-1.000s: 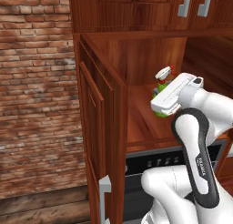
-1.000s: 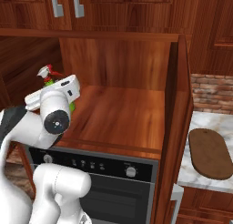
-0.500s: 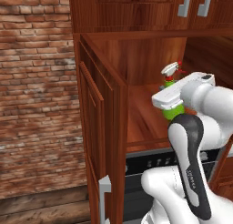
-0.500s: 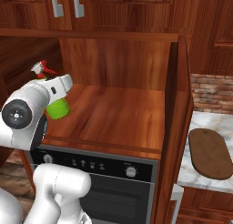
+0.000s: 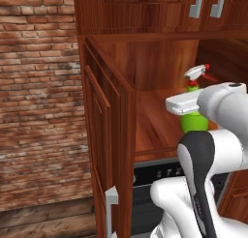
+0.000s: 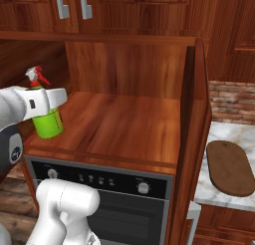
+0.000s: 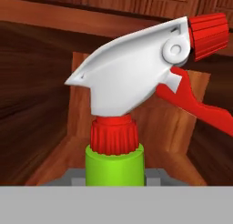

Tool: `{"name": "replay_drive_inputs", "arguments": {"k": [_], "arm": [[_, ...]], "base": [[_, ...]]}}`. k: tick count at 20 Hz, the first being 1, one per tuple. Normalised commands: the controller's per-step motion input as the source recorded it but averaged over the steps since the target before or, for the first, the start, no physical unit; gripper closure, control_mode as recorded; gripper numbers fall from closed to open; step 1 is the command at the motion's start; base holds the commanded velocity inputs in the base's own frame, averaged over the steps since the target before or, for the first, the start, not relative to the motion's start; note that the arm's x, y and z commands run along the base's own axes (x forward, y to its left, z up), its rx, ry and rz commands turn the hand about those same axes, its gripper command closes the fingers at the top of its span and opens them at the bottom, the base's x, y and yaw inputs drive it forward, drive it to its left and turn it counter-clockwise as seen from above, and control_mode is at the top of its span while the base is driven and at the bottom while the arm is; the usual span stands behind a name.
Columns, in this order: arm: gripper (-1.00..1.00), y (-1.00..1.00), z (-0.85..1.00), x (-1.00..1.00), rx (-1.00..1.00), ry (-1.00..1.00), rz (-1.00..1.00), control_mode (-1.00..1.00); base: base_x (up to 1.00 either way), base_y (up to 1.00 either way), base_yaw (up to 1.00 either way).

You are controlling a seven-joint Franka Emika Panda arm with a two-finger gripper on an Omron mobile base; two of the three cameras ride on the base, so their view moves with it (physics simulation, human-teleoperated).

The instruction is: Grab the spray bottle from the cabinet, then place it next to the cutting board for sanitizing. Then grab the dish brush from the countertop next to the sink and place it next to the cutting board.

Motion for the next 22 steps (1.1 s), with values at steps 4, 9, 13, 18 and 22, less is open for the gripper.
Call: {"name": "replay_drive_inputs", "arguments": {"k": [4, 9, 13, 18, 22], "arm": [[1.0, 0.0, -0.07, -0.36, 0.29, 0.0, -0.24, -1.0], [1.0, 0.0, -0.01, -0.12, 0.22, -0.03, -0.09, -1.0], [1.0, -0.02, 0.0, 0.0, 0.03, 0.0, 0.0, -1.0], [1.0, -0.07, 0.0, -0.03, 0.0, -0.01, 0.01, -1.0], [1.0, -0.04, 0.03, -0.16, 0.0, -0.07, 0.02, -1.0]], "base": [[0.0, 0.0, 0.0], [0.0, 0.0, 0.0], [0.0, 0.0, 0.0], [0.0, 0.0, 0.0], [0.0, 0.0, 0.0]]}}
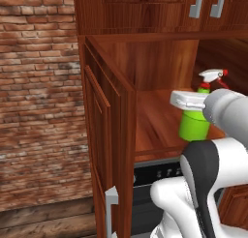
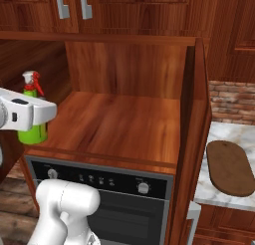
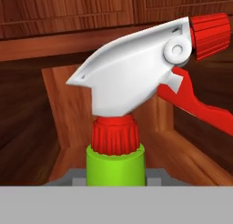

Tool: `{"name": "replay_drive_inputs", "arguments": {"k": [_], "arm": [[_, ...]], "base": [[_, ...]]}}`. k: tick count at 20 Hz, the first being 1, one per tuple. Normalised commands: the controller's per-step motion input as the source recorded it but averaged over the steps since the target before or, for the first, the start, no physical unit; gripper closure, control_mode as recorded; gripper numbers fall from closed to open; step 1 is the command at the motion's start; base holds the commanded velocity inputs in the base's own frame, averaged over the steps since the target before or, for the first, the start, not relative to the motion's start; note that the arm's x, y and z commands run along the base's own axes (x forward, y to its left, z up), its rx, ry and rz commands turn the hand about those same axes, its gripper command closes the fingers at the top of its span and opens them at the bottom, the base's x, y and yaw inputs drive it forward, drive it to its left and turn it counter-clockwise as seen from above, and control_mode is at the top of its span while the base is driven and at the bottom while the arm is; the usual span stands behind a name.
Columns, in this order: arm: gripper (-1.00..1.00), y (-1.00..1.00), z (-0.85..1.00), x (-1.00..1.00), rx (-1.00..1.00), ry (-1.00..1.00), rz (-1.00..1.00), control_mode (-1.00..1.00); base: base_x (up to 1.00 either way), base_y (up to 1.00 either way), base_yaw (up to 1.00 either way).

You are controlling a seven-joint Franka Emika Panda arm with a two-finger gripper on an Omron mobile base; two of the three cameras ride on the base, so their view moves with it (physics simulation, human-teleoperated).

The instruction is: Grab the spray bottle from the cabinet, then place it next to the cutting board for sanitizing. Then grab the dish brush from the countertop next to the sink and place it next to the cutting board.

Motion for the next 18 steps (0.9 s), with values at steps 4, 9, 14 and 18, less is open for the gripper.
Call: {"name": "replay_drive_inputs", "arguments": {"k": [4, 9, 14, 18], "arm": [[1.0, -0.01, 0.03, -0.21, 0.0, -0.08, 0.01, 1.0], [1.0, 0.0, 0.0, 0.0, 0.0, 0.0, 0.0, 1.0], [1.0, 0.0, 0.0, 0.0, 0.0, 0.0, 0.0, 1.0], [1.0, 0.0, 0.0, 0.0, 0.0, 0.0, 0.0, 1.0]], "base": [[-0.1, 0.0, 0.0], [-0.58, 0.0, 0.0], [-0.96, 0.0, 0.0], [-1.0, 0.0, 0.0]]}}
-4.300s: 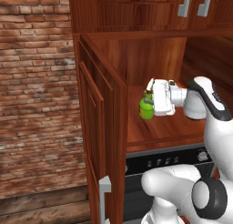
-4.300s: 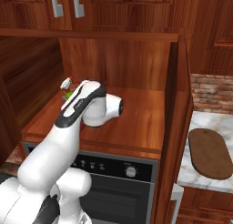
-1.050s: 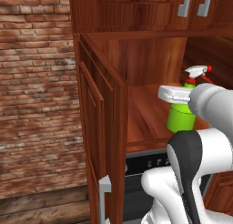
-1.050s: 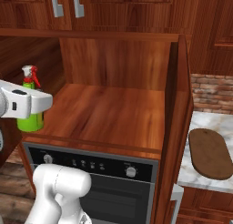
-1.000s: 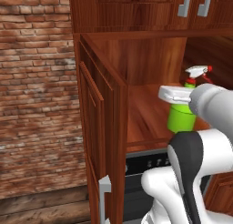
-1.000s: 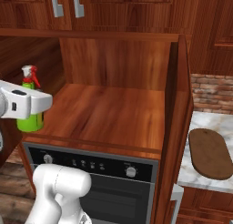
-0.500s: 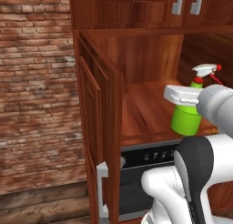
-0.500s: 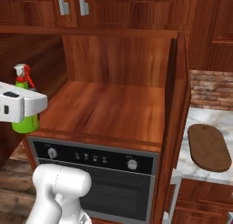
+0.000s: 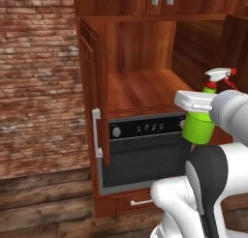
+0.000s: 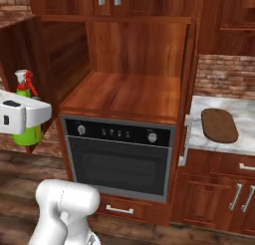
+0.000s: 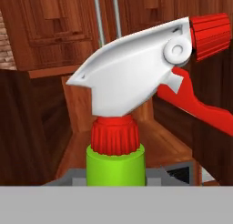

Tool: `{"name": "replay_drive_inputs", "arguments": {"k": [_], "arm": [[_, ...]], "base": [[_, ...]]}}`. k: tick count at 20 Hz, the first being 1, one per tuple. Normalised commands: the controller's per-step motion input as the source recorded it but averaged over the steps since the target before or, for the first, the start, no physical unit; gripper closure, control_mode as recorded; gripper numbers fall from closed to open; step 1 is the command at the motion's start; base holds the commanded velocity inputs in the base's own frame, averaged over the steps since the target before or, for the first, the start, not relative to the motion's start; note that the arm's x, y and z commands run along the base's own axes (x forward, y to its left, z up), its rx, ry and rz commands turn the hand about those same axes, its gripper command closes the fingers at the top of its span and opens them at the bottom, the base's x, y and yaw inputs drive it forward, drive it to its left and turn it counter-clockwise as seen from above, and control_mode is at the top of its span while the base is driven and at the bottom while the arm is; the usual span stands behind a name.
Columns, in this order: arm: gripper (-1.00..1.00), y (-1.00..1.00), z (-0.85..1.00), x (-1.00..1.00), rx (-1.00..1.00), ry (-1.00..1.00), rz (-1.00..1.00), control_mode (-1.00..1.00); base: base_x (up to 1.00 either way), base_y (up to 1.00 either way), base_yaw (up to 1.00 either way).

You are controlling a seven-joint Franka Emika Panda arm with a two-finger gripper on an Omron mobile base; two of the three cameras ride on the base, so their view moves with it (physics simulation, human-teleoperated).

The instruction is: Grab the spray bottle from the cabinet, then place it next to the cutting board for sanitizing. Then grab the dish brush from the countertop next to the sink and place it next to the cutting board.

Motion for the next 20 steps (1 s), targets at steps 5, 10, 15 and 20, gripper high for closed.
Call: {"name": "replay_drive_inputs", "arguments": {"k": [5, 10, 15, 20], "arm": [[1.0, 0.0, 0.0, 0.0, 0.0, 0.0, 0.0, 1.0], [1.0, 0.0, 0.0, 0.0, 0.0, 0.0, 0.0, 1.0], [1.0, 0.0, 0.0, 0.0, 0.0, 0.0, 0.0, 1.0], [1.0, 0.0, 0.0, 0.0, 0.0, 0.0, 0.0, 1.0]], "base": [[-1.0, -0.28, 0.0], [-0.79, -0.64, -0.05], [-0.02, -0.98, -0.04], [0.06, -1.0, 0.0]]}}
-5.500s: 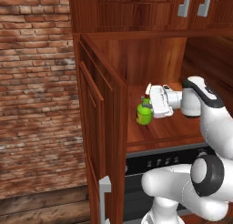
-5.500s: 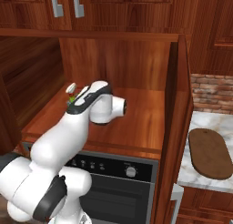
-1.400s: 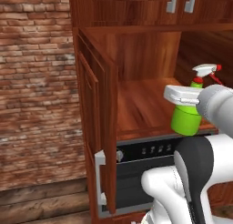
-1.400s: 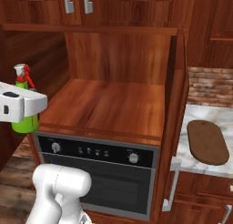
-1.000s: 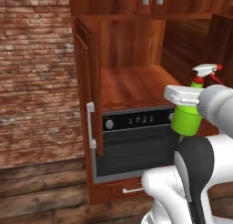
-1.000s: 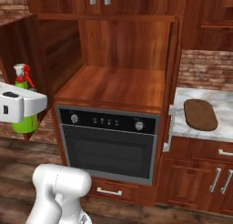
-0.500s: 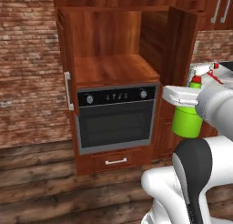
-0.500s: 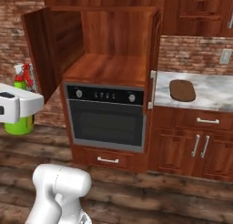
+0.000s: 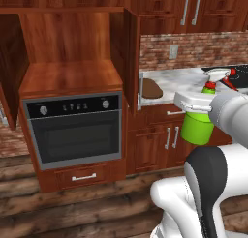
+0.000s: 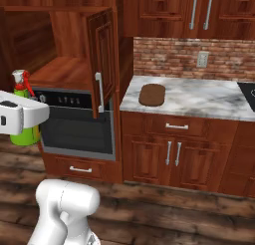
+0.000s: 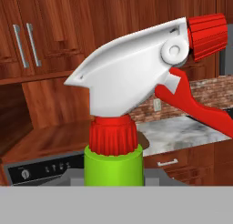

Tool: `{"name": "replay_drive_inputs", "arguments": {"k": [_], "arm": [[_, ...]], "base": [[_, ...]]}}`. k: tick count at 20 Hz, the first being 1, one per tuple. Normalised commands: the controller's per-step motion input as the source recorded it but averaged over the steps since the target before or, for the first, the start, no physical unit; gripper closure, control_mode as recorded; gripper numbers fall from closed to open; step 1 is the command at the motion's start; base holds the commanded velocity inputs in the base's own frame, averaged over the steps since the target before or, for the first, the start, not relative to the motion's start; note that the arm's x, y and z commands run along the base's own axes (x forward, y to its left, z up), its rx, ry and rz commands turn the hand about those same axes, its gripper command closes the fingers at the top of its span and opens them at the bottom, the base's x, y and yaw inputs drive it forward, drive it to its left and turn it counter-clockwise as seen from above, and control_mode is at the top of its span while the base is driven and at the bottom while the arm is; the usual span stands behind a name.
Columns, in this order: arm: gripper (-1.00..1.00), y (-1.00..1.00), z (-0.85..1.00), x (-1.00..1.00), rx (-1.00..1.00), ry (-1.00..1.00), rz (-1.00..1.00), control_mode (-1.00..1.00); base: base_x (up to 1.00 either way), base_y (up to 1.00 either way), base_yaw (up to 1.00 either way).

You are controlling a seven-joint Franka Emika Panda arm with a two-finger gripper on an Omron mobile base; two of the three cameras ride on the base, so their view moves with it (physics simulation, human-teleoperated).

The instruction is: Grab the spray bottle from the cabinet, then place it next to the cutting board for sanitizing. Then grab the dish brush from the countertop next to the sink and place it next to the cutting board.

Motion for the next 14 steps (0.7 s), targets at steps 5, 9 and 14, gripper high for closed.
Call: {"name": "replay_drive_inputs", "arguments": {"k": [5, 9, 14], "arm": [[1.0, 0.0, 0.0, 0.0, 0.0, 0.0, 0.0, 1.0], [1.0, 0.0, 0.0, 0.0, 0.0, 0.0, 0.0, 1.0], [1.0, 0.0, 0.0, 0.0, 0.0, 0.0, 0.0, 1.0]], "base": [[0.0, -1.0, 0.0], [0.13, -1.0, 0.0], [0.58, -0.78, 0.01]]}}
